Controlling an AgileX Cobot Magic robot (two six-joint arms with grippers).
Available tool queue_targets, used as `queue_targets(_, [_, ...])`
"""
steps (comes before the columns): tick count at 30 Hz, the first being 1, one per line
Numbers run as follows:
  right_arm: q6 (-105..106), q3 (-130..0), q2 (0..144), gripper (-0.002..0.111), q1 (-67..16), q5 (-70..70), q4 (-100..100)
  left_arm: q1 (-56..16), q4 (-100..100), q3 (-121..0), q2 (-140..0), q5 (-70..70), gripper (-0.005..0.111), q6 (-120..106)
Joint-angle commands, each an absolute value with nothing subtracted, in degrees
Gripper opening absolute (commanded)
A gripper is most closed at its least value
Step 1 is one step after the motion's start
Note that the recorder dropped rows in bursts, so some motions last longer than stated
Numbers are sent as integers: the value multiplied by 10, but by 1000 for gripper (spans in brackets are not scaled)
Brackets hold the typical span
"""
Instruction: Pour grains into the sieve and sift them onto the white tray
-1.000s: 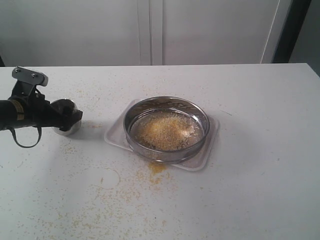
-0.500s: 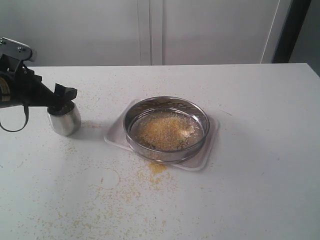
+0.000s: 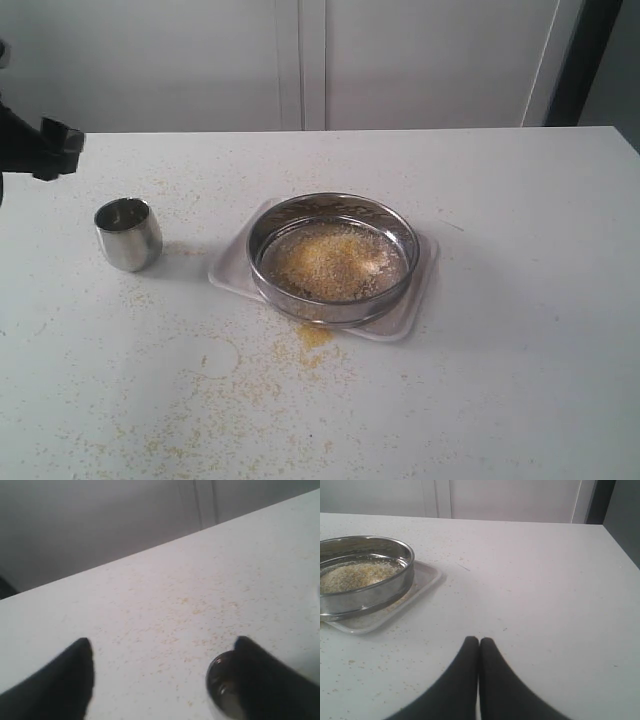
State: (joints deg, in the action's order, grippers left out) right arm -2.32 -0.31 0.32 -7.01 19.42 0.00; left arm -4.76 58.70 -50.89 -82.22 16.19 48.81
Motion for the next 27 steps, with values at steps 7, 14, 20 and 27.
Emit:
queue_targets(7, [-25,0,0,0,-73,192,0,-48,603,-507,-717,-124,0,541])
queue_targets(14, [-25,0,0,0,-73,192,0,-48,498,-507,-707,-322,0,340])
queue_targets(20, [-25,0,0,0,-73,192,0,-48,226,-507,-707,-372,0,172])
queue_targets(27, [-25,0,0,0,-73,192,0,-48,93,-506,-653,-371,0,77])
